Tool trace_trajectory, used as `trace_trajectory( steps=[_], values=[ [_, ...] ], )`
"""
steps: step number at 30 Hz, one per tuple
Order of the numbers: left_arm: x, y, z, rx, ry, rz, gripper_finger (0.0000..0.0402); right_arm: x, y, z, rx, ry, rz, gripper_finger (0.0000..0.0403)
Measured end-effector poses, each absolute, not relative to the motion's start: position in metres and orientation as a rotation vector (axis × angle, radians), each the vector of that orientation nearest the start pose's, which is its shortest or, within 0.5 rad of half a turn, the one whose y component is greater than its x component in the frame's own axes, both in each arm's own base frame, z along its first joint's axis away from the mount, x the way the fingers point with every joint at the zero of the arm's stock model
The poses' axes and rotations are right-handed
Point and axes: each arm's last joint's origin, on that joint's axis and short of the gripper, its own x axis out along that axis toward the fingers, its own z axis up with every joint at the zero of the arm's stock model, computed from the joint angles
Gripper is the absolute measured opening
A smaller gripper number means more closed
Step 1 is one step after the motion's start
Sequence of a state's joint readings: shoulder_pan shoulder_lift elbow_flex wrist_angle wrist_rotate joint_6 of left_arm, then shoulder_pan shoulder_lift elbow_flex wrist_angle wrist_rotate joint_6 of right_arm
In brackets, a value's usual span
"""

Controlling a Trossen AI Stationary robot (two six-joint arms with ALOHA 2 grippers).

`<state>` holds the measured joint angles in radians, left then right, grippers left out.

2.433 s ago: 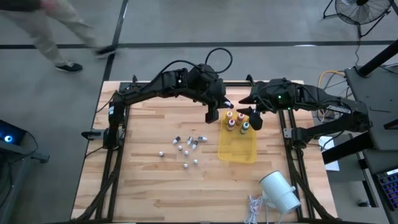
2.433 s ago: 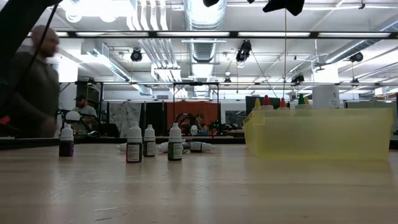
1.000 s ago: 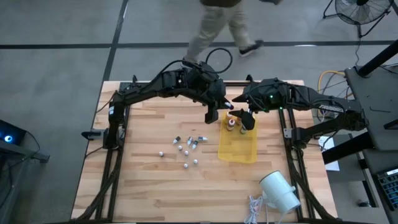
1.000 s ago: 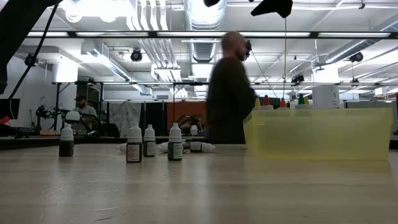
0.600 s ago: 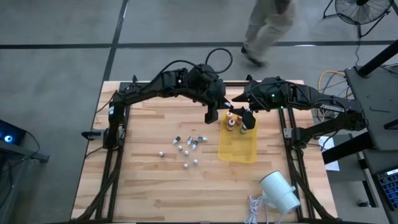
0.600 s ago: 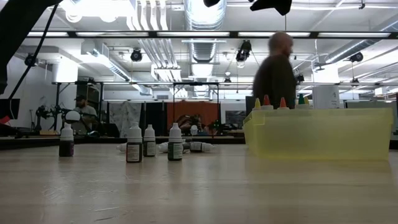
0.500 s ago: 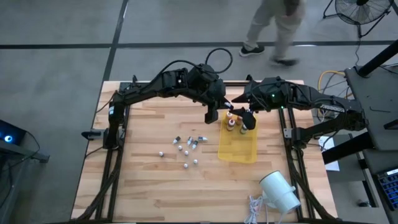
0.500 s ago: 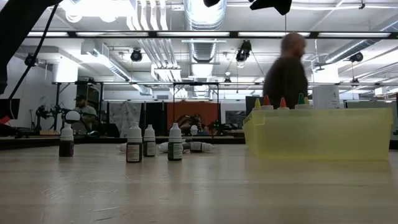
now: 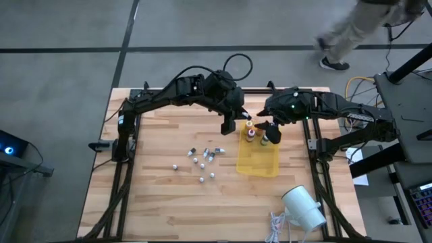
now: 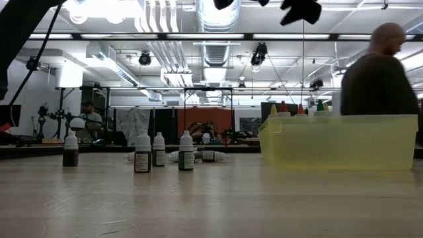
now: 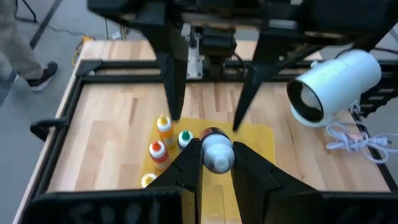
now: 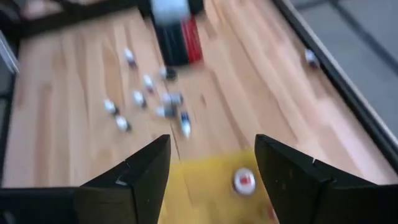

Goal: Pick & Place food coloring
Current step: Put the top small red food coloring bottle into the yellow bin

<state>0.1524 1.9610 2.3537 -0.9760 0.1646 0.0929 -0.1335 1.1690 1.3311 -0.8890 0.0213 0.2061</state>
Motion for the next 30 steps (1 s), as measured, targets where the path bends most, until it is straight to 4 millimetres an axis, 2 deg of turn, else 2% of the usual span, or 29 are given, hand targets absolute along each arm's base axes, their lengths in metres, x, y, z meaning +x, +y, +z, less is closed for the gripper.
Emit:
trace_trajectory(
  steps=[4, 7, 21, 30],
  values=[
    [0.404, 0.057, 0.437, -0.015, 0.601, -0.040, 0.0040, 0.209, -0.029, 0.374, 0.241, 0.819, -0.247, 0.0221],
    [0.413, 0.058, 0.427, -0.029, 0.624, -0.065, 0.0040, 0.199, -0.030, 0.376, 0.217, 0.828, -0.319, 0.0221],
    [0.452, 0.057, 0.372, -0.047, 0.745, -0.145, 0.0040, 0.153, -0.030, 0.401, 0.205, 0.632, -0.555, 0.0221],
    [0.475, 0.055, 0.333, -0.045, 0.831, -0.165, 0.0040, 0.146, -0.031, 0.402, 0.213, 0.625, -0.592, 0.0221]
  ],
)
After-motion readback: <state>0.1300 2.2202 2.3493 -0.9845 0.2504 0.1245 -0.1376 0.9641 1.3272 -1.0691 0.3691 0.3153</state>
